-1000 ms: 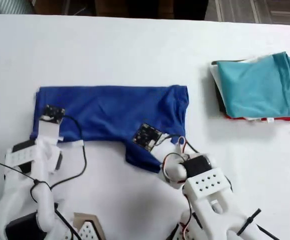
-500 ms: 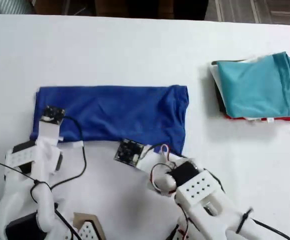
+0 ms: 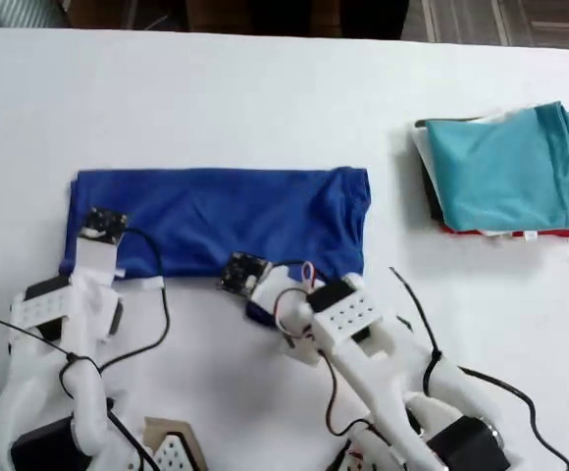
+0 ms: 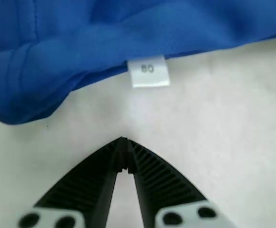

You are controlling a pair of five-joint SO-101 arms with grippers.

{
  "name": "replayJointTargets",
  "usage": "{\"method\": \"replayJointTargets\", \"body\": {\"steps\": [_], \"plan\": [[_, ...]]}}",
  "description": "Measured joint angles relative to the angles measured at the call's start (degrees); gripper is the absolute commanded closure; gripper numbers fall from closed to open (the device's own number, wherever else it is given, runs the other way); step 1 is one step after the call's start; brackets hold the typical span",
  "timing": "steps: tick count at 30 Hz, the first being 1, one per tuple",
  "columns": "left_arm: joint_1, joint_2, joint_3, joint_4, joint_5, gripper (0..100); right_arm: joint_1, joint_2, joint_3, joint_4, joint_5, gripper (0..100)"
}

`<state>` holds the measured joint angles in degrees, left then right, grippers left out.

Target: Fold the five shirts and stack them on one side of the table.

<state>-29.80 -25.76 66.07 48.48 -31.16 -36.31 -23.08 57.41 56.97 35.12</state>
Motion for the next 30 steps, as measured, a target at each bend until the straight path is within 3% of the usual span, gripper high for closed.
{"method": "replayJointTargets", "body": {"steps": [7, 21, 30], "plan": [[0.0, 0.0, 0.0, 0.0, 0.0, 97, -0.2, -3.6, -3.7, 4.1, 0.2, 86.1], [0.0, 0.0, 0.0, 0.0, 0.0, 97, -0.3, 8.9, -3.3, -7.3, 0.1, 86.1], [0.0, 0.0, 0.0, 0.0, 0.0, 97, -0.4, 5.2, -3.3, -3.0, 0.1, 86.1]]}}
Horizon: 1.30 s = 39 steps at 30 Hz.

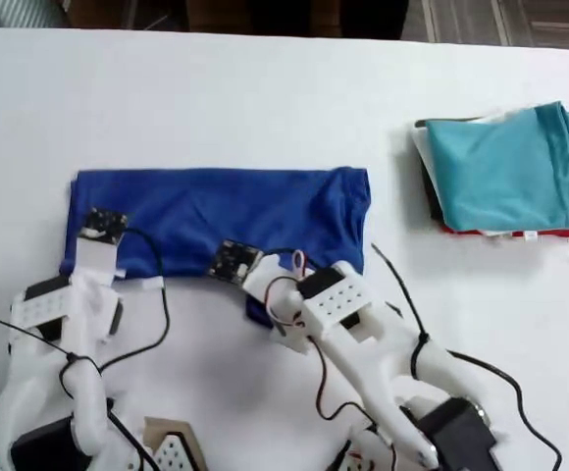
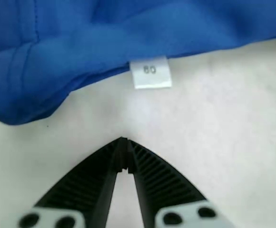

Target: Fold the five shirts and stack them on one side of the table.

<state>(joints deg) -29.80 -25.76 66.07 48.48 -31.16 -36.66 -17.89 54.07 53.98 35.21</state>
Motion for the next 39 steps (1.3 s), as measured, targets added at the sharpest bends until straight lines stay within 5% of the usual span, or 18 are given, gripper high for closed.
{"method": "replayJointTargets", "body": {"steps": [13, 21, 27, 31, 39], "plan": [[0.0, 0.0, 0.0, 0.0, 0.0, 97, -1.7, -1.0, 1.8, 0.9, -0.2, 86.0], [0.0, 0.0, 0.0, 0.0, 0.0, 97, -5.2, 1.7, 2.1, -2.6, -3.7, 77.3], [0.0, 0.0, 0.0, 0.0, 0.0, 97, -5.3, 7.6, -2.3, -1.6, -4.0, 82.8], [0.0, 0.0, 0.0, 0.0, 0.0, 97, -4.7, 11.2, -6.3, 0.3, -4.0, 97.8], [0.0, 0.0, 0.0, 0.0, 0.0, 97, 0.7, 15.6, -12.1, 2.2, -3.8, 97.8]]}}
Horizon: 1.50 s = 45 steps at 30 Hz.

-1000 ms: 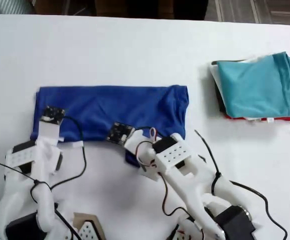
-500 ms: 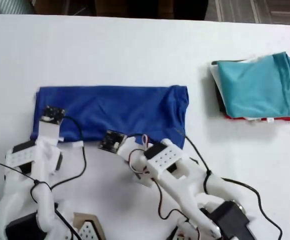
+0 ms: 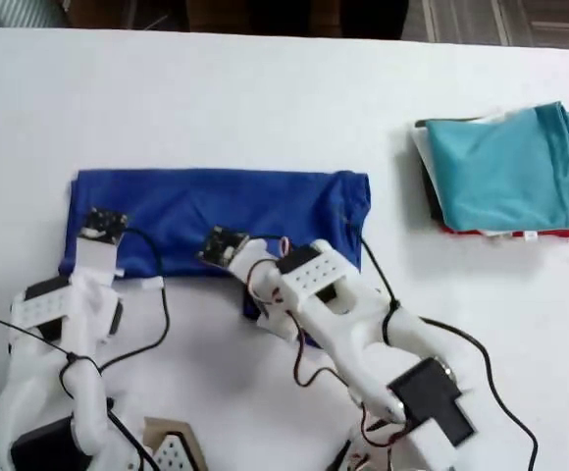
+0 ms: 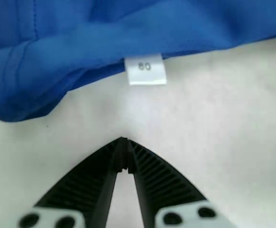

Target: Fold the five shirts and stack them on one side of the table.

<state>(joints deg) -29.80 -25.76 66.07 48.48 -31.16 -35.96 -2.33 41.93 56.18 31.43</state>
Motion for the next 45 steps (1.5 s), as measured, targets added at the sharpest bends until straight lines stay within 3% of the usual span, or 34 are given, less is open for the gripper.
{"method": "replayJointTargets", "body": {"steps": [4, 16, 22, 27, 30, 34, 45], "plan": [[0.0, 0.0, 0.0, 0.0, 0.0, 97, 2.4, 0.1, -2.5, 3.3, 0.4, 97.8], [0.0, 0.0, 0.0, 0.0, 0.0, 97, 6.8, -3.9, -19.6, 12.0, 11.2, 97.8], [0.0, 0.0, 0.0, 0.0, 0.0, 97, 11.6, 7.4, -34.8, 9.1, 11.8, 97.5], [0.0, 0.0, 0.0, 0.0, 0.0, 97, 11.5, 19.8, -47.2, 9.0, 11.8, 97.1], [0.0, 0.0, 0.0, 0.0, 0.0, 97, 12.3, 26.5, -53.8, 9.5, 11.9, 88.9], [0.0, 0.0, 0.0, 0.0, 0.0, 97, 13.5, 34.7, -63.5, 13.1, 11.0, 78.0], [0.0, 0.0, 0.0, 0.0, 0.0, 97, 16.5, 42.9, -92.8, 28.4, 5.5, 81.3]]}}
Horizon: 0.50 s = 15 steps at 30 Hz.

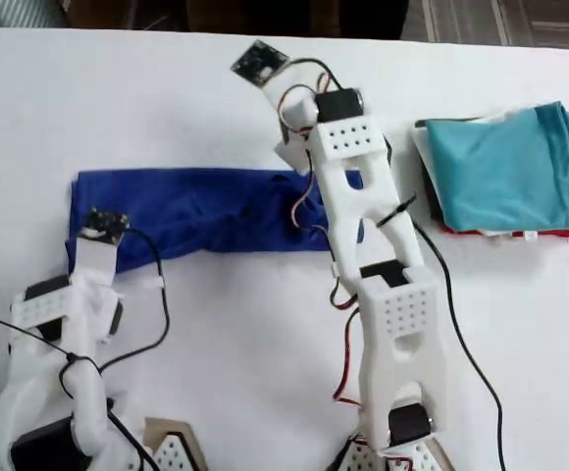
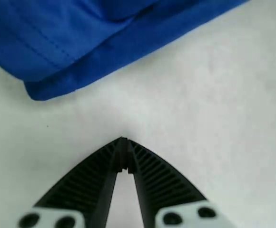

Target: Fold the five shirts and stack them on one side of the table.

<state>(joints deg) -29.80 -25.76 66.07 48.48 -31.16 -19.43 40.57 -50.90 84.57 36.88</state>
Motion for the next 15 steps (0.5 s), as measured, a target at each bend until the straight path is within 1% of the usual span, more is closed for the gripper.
{"method": "replayJointTargets", "body": {"steps": [3, 5, 7, 12, 15], "plan": [[0.0, 0.0, 0.0, 0.0, 0.0, 97, -1.8, 0.0, -4.6, 8.0, -0.1, 87.4], [0.0, 0.0, 0.0, 0.0, 0.0, 97, -4.7, 0.0, -5.3, 13.6, -0.2, 92.3], [0.0, 0.0, 0.0, 0.0, 0.0, 97, -8.3, -0.3, -3.3, 15.1, -0.4, 97.4], [0.0, 0.0, 0.0, 0.0, 0.0, 97, -12.2, -2.5, 11.4, 15.4, -0.6, 97.8], [0.0, 0.0, 0.0, 0.0, 0.0, 97, -11.1, -2.5, 17.2, 15.4, -0.6, 97.8]]}}
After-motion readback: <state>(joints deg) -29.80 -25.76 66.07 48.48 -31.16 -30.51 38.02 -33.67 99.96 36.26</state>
